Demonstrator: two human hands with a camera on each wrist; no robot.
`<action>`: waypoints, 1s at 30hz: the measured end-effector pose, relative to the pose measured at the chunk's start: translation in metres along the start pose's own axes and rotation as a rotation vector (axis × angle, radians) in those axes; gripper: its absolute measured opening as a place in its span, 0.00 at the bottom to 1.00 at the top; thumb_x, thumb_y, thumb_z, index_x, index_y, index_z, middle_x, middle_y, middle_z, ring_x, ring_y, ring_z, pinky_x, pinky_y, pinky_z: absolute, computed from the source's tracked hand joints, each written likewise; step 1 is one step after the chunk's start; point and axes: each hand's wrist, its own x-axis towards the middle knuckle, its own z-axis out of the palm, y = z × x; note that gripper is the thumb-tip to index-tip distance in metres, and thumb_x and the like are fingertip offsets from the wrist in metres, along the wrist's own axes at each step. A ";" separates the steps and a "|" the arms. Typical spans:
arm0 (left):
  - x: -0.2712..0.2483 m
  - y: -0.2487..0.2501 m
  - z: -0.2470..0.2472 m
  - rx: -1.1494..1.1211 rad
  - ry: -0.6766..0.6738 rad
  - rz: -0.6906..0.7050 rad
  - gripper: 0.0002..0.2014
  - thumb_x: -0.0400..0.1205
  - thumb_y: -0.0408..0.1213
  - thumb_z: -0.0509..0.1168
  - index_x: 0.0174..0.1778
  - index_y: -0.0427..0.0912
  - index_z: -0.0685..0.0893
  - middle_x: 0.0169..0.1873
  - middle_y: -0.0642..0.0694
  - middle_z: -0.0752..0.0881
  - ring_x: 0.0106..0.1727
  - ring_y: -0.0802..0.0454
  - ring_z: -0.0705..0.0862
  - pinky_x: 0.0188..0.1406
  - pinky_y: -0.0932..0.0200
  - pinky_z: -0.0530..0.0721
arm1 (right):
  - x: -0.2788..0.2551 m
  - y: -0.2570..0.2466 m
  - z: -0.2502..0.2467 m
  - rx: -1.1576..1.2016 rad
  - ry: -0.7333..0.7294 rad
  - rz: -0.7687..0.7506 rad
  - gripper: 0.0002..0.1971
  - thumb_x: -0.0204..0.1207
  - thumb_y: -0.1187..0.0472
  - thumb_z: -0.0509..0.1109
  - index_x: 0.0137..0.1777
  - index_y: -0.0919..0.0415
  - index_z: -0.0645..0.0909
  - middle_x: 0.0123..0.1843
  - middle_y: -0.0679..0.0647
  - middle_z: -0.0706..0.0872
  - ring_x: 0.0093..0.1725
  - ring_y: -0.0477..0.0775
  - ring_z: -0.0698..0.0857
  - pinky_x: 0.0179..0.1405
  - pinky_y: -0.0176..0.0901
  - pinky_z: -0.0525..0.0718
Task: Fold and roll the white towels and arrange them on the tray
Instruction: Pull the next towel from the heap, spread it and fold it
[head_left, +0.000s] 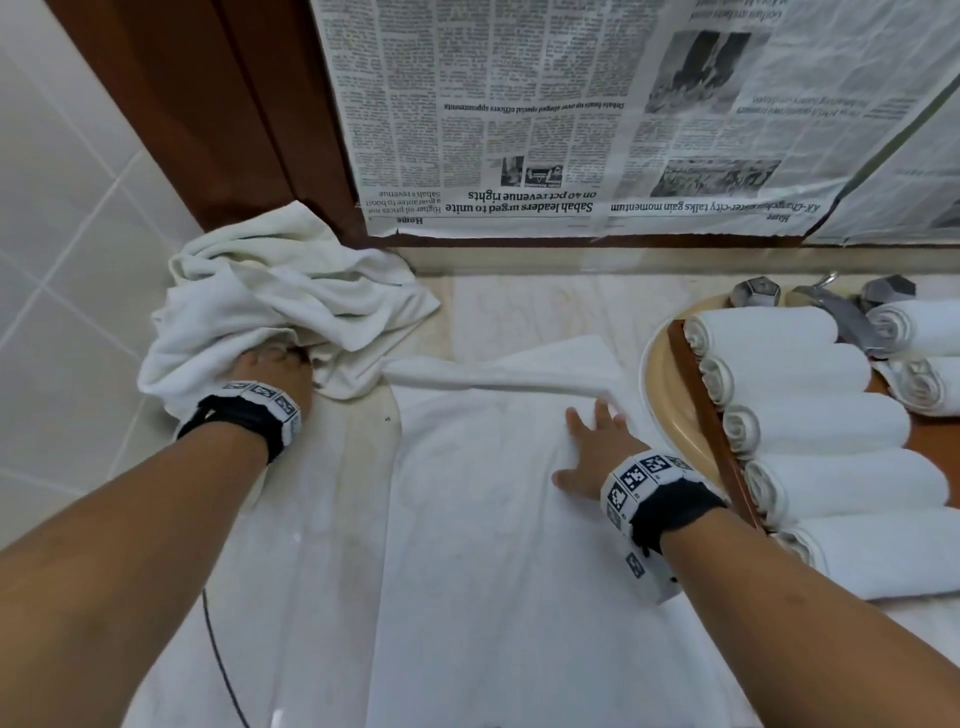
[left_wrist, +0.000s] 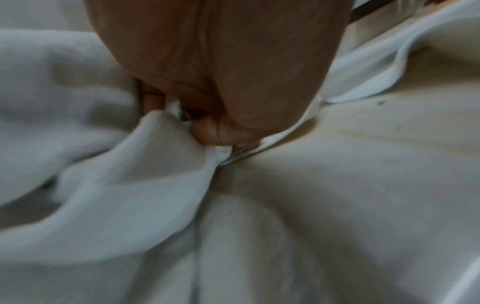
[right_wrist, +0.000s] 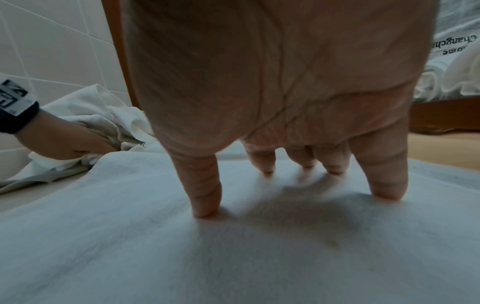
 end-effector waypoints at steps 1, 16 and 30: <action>-0.003 0.007 -0.011 -0.010 -0.033 -0.006 0.24 0.88 0.45 0.50 0.80 0.43 0.67 0.79 0.44 0.69 0.80 0.44 0.66 0.80 0.47 0.62 | 0.000 0.000 0.001 0.003 -0.001 -0.001 0.50 0.79 0.37 0.66 0.88 0.46 0.34 0.87 0.56 0.29 0.88 0.63 0.41 0.82 0.68 0.61; 0.043 0.148 -0.043 -0.371 -0.168 0.448 0.35 0.89 0.53 0.54 0.87 0.52 0.43 0.86 0.43 0.37 0.87 0.40 0.42 0.83 0.43 0.51 | 0.039 0.002 -0.026 0.013 0.052 0.015 0.61 0.65 0.25 0.70 0.87 0.43 0.34 0.88 0.57 0.31 0.87 0.69 0.41 0.80 0.70 0.61; 0.121 0.078 -0.039 -0.370 -0.092 0.073 0.56 0.73 0.76 0.57 0.85 0.36 0.53 0.82 0.35 0.64 0.80 0.38 0.67 0.80 0.45 0.65 | 0.079 -0.017 -0.098 -0.159 0.049 0.105 0.50 0.72 0.25 0.62 0.82 0.63 0.65 0.85 0.64 0.61 0.83 0.72 0.58 0.77 0.64 0.70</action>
